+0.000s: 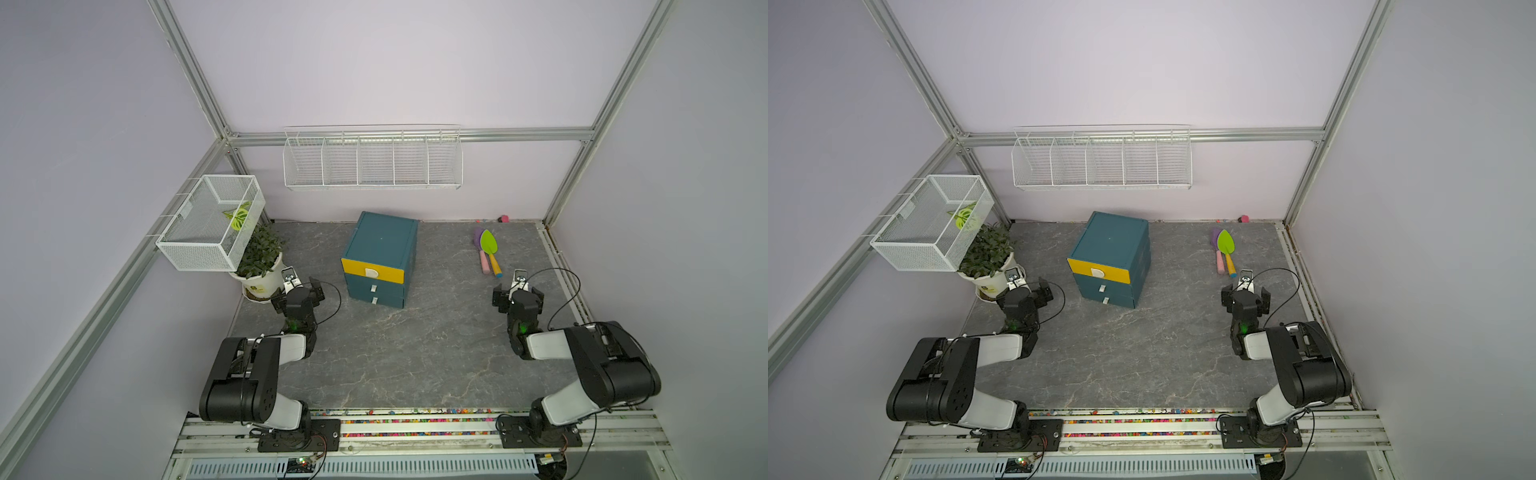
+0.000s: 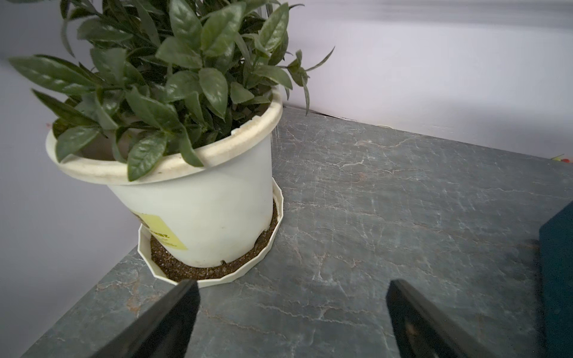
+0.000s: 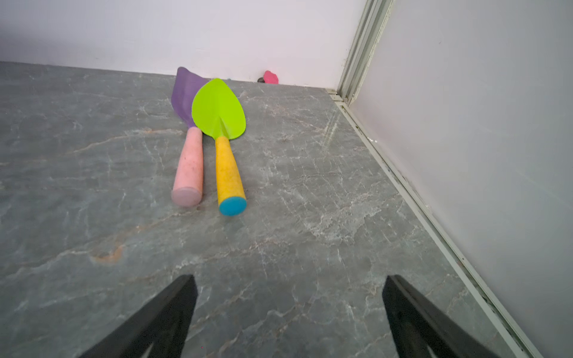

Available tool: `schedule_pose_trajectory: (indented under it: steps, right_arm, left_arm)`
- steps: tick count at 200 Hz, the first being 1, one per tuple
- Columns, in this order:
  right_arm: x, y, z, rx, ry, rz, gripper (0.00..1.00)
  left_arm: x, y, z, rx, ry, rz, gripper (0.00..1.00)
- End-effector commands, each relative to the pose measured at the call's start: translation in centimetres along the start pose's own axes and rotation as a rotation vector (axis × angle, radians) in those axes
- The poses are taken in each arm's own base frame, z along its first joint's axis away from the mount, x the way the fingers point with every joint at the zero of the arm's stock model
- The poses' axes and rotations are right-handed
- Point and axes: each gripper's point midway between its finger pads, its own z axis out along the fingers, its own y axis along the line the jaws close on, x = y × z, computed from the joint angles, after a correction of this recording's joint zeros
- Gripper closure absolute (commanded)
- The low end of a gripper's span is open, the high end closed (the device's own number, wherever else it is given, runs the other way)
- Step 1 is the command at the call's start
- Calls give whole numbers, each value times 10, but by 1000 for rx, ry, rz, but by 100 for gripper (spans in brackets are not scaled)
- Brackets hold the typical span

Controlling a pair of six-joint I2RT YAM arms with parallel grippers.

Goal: Put the binder clips in the drawer according to color
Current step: Reset both arms

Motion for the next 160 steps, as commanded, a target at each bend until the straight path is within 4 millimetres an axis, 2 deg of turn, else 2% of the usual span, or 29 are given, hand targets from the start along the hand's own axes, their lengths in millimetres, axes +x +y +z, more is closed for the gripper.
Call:
schedule_pose_trajectory:
  steps: [1, 160]
  right_arm:
    - [-3, 1, 0, -15, 5, 13, 1]
    - [-2, 0, 3, -23, 20, 22, 1]
  left_arm:
    - [-7, -4, 7, 43, 4, -30, 0]
    - [-7, -3, 7, 52, 1, -38, 0]
